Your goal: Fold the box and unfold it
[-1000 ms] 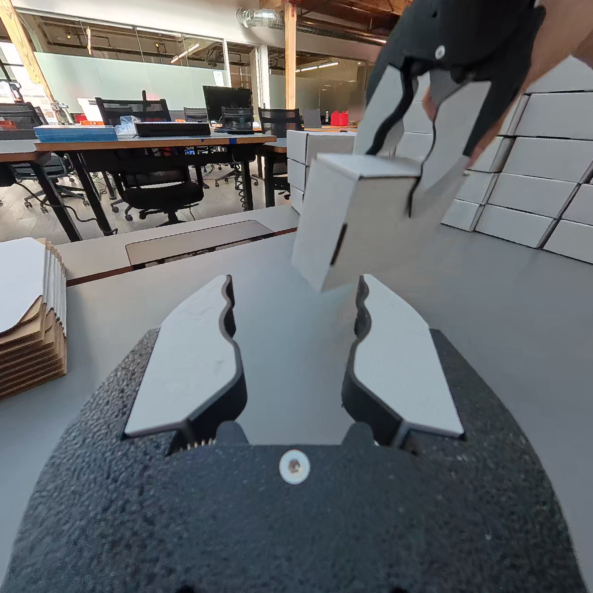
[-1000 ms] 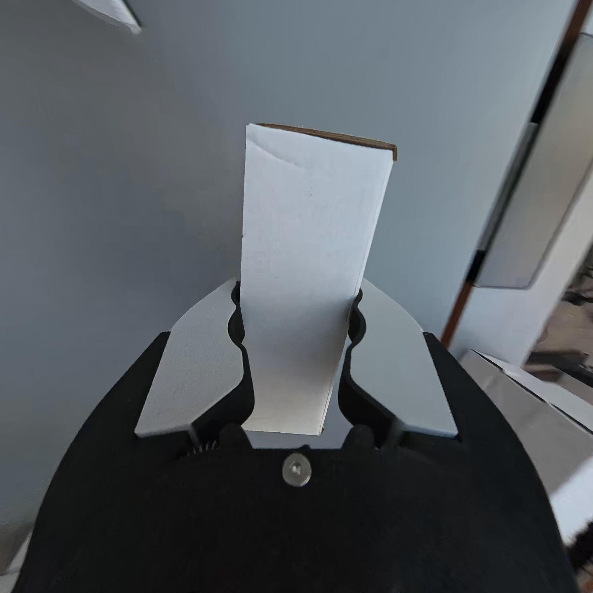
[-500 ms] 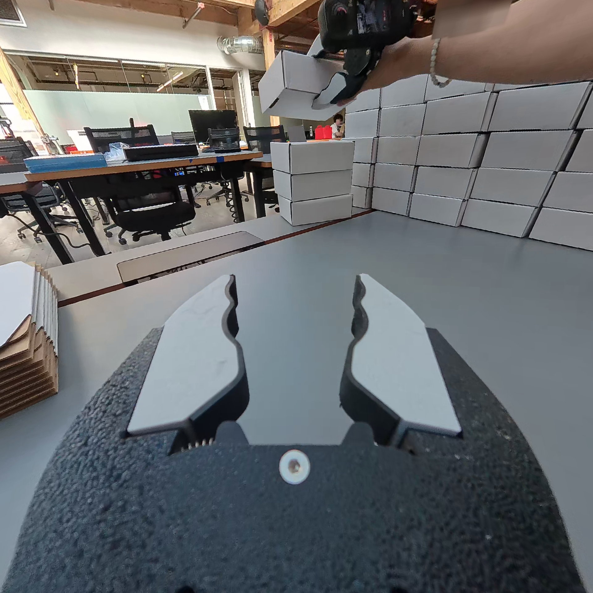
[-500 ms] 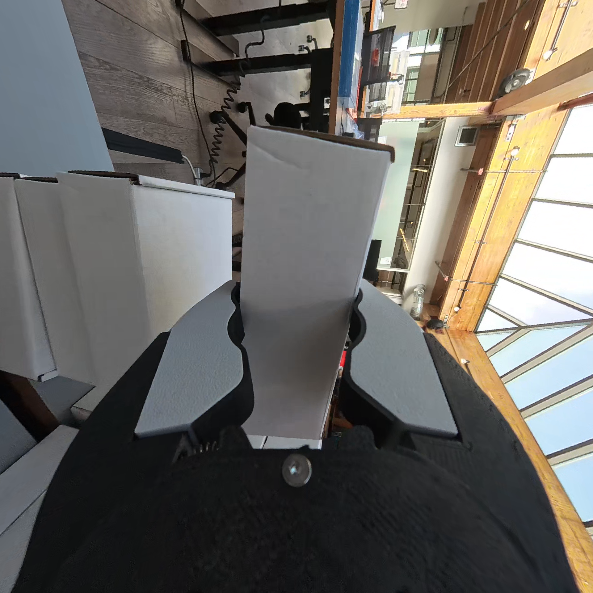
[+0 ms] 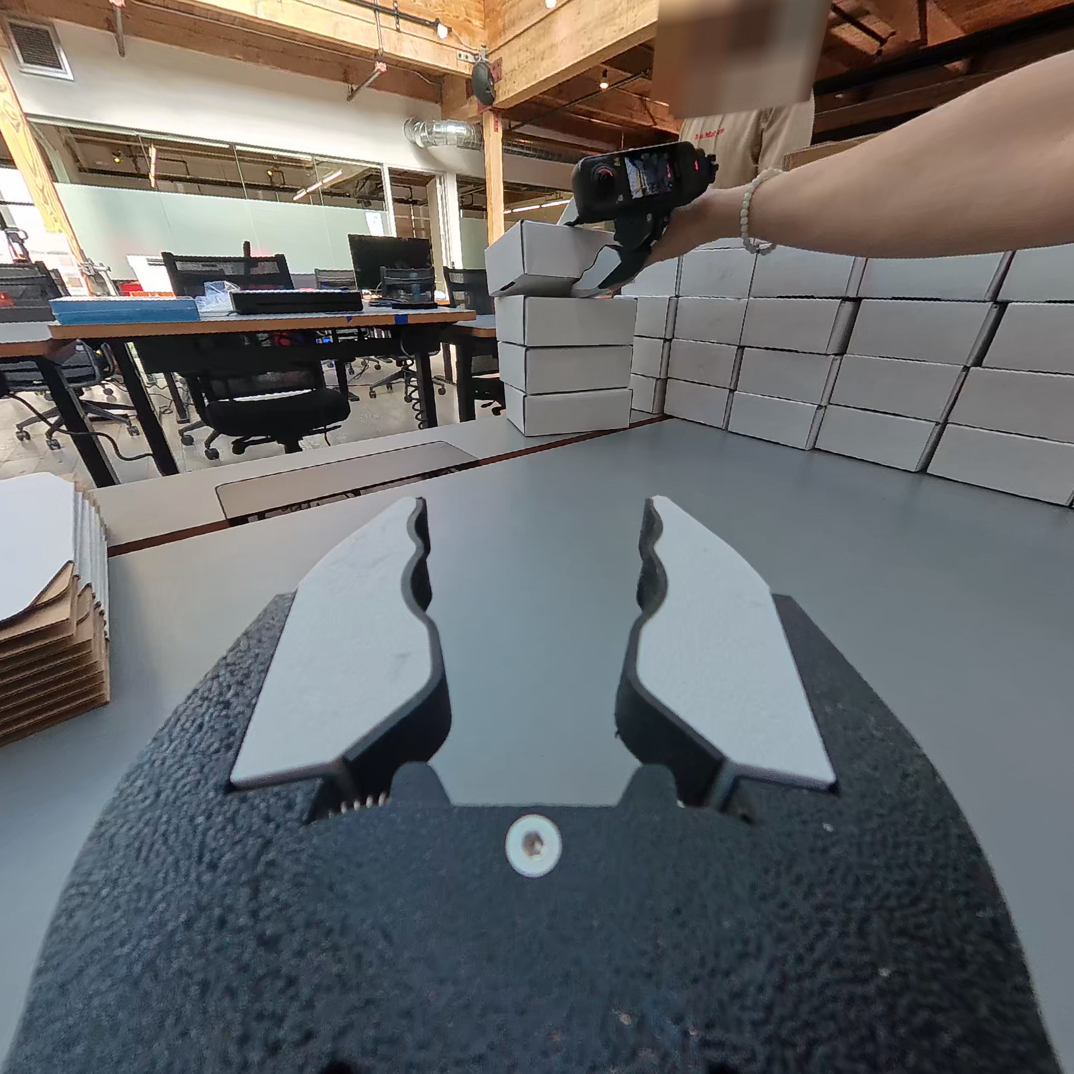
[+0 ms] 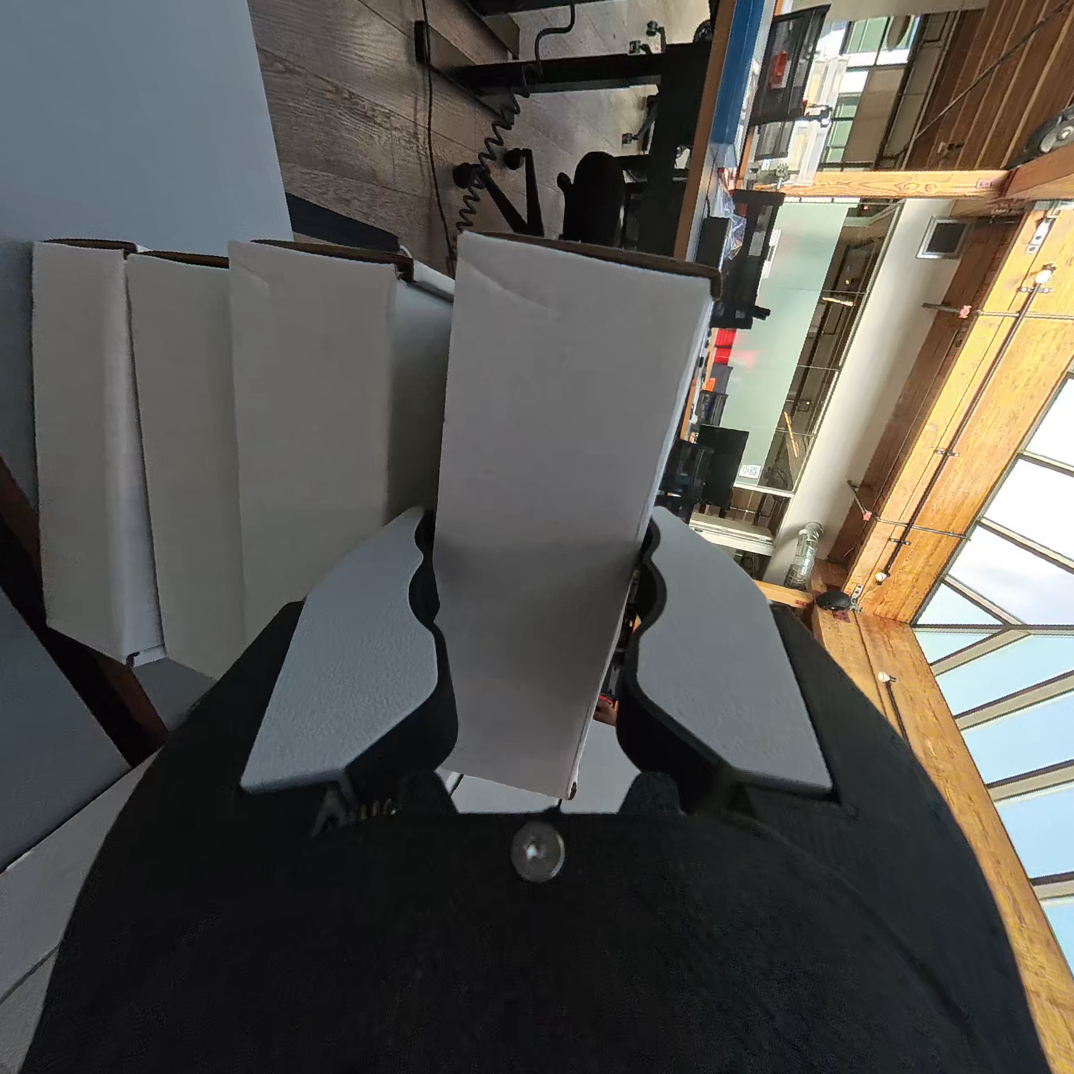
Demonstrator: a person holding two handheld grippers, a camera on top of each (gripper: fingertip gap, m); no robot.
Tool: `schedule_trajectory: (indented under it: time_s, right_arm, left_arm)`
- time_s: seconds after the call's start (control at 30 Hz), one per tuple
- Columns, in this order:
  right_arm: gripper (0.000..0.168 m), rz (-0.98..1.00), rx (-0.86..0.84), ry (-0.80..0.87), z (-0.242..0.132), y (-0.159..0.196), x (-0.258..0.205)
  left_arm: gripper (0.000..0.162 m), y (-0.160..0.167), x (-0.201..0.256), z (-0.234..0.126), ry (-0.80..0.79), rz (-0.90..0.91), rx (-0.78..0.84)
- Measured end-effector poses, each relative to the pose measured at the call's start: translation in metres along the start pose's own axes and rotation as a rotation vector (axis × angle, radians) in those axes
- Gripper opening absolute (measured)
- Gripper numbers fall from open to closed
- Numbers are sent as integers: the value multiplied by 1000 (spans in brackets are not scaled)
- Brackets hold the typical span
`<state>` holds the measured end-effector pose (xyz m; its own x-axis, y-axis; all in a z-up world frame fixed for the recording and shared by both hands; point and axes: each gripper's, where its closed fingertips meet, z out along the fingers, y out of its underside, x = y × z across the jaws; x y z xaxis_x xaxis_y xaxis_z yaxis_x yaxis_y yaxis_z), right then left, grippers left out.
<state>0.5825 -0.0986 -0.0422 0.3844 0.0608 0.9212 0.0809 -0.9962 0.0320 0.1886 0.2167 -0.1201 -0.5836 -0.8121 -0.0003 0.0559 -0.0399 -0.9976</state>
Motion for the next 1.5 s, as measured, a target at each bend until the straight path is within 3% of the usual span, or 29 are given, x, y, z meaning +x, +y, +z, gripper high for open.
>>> schedule_trajectory:
  time_s: [0.37, 0.67, 0.83, 0.93, 1.13, 1.23, 1.37, 1.47, 1.5]
  right_arm:
    - [76, 144, -15, -315, -10, 1, -18]
    - [73, 194, -95, -290, -12, 14, -12]
    - [76, 207, -56, -289, -43, -6, -1]
    - [73, 252, 106, -280, -85, -79, 2]
    - [66, 246, 655, -433, -149, -347, -78]
    - [69, 160, 774, -549, -160, -449, -125]
    - [71, 28, 721, -705, -150, -515, -173]
    - [69, 73, 657, -913, -147, -534, -199]
    - [69, 66, 619, -913, -139, -535, -204]
  left_arm:
    - [69, -12, 7, -3, 39, -46, 58]
    - [69, -16, 3, -5, 32, -69, 84]
    - [70, -18, 2, -6, 33, -82, 98]
    - [70, -23, 0, -7, 27, -81, 127]
    - [72, -38, -19, -18, -85, 22, 187]
    - [74, -43, -41, -35, -206, 131, 191]
    - [74, -48, -66, -60, -291, 117, 223]
    - [73, -49, -72, -68, -305, 76, 258]
    - [73, -48, -73, -68, -307, 80, 253]
